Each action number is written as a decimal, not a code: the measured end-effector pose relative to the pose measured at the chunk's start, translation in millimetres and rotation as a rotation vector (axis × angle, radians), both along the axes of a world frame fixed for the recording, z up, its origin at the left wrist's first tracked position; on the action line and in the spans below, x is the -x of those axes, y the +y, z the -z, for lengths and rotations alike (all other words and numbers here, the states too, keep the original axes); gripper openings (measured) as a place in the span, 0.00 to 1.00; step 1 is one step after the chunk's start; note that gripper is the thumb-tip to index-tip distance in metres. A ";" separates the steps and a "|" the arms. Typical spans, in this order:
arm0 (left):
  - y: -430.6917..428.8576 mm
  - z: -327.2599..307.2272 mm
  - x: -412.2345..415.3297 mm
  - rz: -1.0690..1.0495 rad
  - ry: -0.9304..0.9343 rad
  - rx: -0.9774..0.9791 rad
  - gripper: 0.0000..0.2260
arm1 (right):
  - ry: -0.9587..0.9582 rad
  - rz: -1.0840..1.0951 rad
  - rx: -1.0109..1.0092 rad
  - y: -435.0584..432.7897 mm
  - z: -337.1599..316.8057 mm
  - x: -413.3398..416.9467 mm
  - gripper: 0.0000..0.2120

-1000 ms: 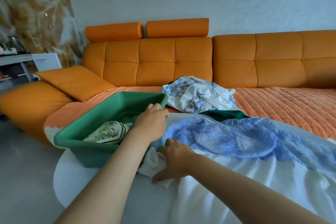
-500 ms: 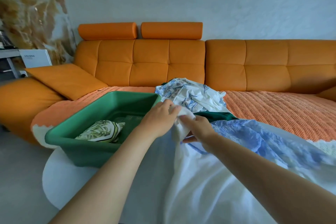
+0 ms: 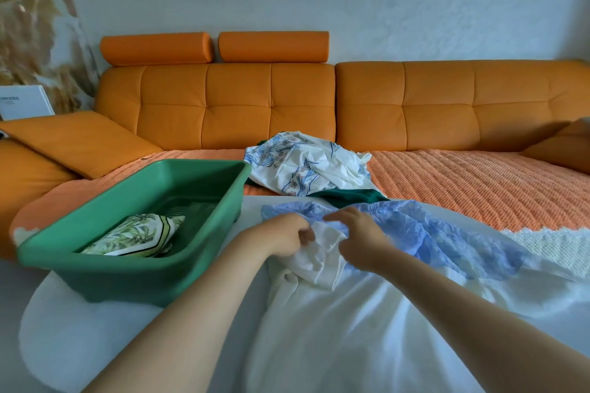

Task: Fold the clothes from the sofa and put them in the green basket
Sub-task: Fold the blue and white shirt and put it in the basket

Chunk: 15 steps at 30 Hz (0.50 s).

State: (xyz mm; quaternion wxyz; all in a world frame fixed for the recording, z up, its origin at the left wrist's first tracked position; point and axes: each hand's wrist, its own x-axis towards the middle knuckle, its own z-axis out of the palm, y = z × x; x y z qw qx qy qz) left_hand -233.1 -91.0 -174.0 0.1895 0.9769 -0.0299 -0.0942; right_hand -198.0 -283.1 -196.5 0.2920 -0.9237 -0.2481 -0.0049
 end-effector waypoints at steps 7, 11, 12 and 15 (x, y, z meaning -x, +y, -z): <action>23.5 8.7 19.4 -0.093 -0.116 -0.074 0.13 | -0.078 -0.298 0.499 1.1 10.9 8.4 0.26; 17.1 18.0 28.9 -0.118 -0.046 -0.060 0.21 | -0.222 -0.176 0.333 3.9 2.7 6.1 0.17; 17.3 19.2 30.2 -0.113 -0.062 -0.074 0.23 | -0.230 -0.147 0.241 2.7 -0.8 4.6 0.16; 22.9 23.8 34.9 -0.094 -0.165 -0.049 0.15 | -0.398 -0.091 0.051 -9.5 -9.6 -6.3 0.16</action>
